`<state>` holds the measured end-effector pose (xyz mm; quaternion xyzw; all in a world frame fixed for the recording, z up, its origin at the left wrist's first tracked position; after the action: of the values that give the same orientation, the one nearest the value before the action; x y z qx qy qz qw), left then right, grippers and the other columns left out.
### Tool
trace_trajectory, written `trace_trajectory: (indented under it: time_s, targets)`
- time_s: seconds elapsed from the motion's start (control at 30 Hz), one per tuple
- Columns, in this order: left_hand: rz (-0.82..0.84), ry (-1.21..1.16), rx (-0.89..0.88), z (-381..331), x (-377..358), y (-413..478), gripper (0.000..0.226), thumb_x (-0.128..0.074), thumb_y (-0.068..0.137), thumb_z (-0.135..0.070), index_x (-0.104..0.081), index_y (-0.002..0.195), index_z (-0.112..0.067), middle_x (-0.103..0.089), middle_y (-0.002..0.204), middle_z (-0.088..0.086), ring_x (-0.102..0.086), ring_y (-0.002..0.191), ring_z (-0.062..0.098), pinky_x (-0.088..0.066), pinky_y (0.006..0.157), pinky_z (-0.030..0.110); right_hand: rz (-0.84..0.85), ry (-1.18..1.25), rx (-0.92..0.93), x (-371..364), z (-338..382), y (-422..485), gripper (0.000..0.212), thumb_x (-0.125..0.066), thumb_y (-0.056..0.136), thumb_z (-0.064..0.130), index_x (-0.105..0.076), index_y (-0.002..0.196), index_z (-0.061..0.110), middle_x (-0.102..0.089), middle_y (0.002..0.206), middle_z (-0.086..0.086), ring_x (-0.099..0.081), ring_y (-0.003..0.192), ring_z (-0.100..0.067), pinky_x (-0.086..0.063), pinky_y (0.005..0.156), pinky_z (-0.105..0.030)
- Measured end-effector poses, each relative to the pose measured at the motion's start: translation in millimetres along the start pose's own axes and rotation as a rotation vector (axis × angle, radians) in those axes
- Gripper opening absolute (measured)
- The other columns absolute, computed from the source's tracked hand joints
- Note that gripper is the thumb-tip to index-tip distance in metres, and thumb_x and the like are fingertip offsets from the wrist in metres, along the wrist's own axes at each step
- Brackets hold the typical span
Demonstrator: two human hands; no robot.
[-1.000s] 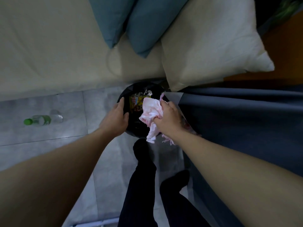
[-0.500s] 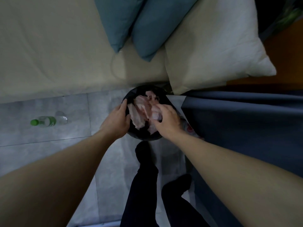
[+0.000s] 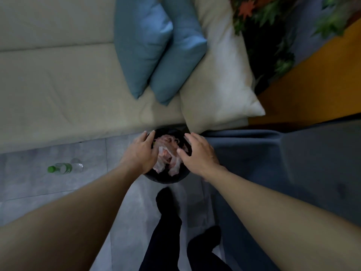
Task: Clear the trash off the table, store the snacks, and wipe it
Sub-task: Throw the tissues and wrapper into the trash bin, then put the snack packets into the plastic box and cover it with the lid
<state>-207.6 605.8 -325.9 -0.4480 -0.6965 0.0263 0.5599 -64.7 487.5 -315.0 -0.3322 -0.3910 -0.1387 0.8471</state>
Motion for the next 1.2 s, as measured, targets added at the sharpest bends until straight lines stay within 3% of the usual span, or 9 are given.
trace_trajectory:
  time_s: [0.17,0.4,0.63,1.03,1.2]
  targets:
    - [-0.036,0.113,-0.055,-46,45,-32,0.062,-0.032,0.101,-0.046,-0.014,0.157,-0.025,-0.013,0.164,0.007,-0.015,0.15,0.026,-0.019,0.12,0.046,-0.056,-0.096,0.047,69,22,-31,0.069,-0.048,0.094,0.056,-0.032,0.153,0.023,-0.026,0.161,-0.001,-0.018,0.149,-0.021,-0.011,0.121,-0.049]
    - [-0.118,0.205,-0.136,-126,114,-79,0.062,-0.029,0.101,-0.048,-0.011,0.157,-0.028,-0.007,0.165,0.004,-0.011,0.151,0.025,-0.013,0.121,0.044,-0.156,-0.153,0.07,173,37,-82,0.071,-0.037,0.097,0.061,-0.028,0.154,0.021,-0.018,0.164,-0.002,-0.007,0.152,-0.024,-0.004,0.122,-0.049]
    - [-0.199,0.295,-0.254,-212,160,-120,0.062,-0.03,0.101,-0.049,-0.014,0.157,-0.027,-0.009,0.165,0.006,-0.012,0.151,0.025,-0.016,0.121,0.046,-0.271,-0.158,0.019,256,21,-142,0.069,-0.031,0.098,0.062,-0.026,0.155,0.024,-0.014,0.165,-0.001,-0.002,0.152,-0.023,0.002,0.122,-0.05]
    - [-0.119,0.362,-0.577,-372,149,-165,0.062,-0.026,0.101,-0.047,-0.01,0.157,-0.026,-0.007,0.165,0.005,-0.011,0.151,0.025,-0.014,0.122,0.044,-0.389,-0.118,-0.22,337,-71,-252,0.071,-0.02,0.098,0.067,-0.018,0.157,0.027,-0.005,0.166,0.004,0.004,0.152,-0.021,0.004,0.121,-0.054]
    - [-0.067,0.461,-0.719,-437,128,-183,0.063,-0.023,0.101,-0.051,-0.005,0.157,-0.028,-0.004,0.165,0.003,-0.011,0.151,0.026,-0.016,0.121,0.044,-0.505,-0.025,-0.378,356,-111,-303,0.072,-0.022,0.097,0.069,-0.02,0.156,0.027,-0.007,0.166,0.005,0.001,0.152,-0.023,-0.004,0.118,-0.062]
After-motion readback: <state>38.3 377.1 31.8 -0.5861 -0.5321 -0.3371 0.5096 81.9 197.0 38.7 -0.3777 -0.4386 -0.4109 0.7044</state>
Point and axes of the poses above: each hand's wrist, its own y-axis towards the middle knuckle, its own x-axis out of the back of the hand, z = x × y, the point moved 9 cm from there along y, towards the middle knuckle
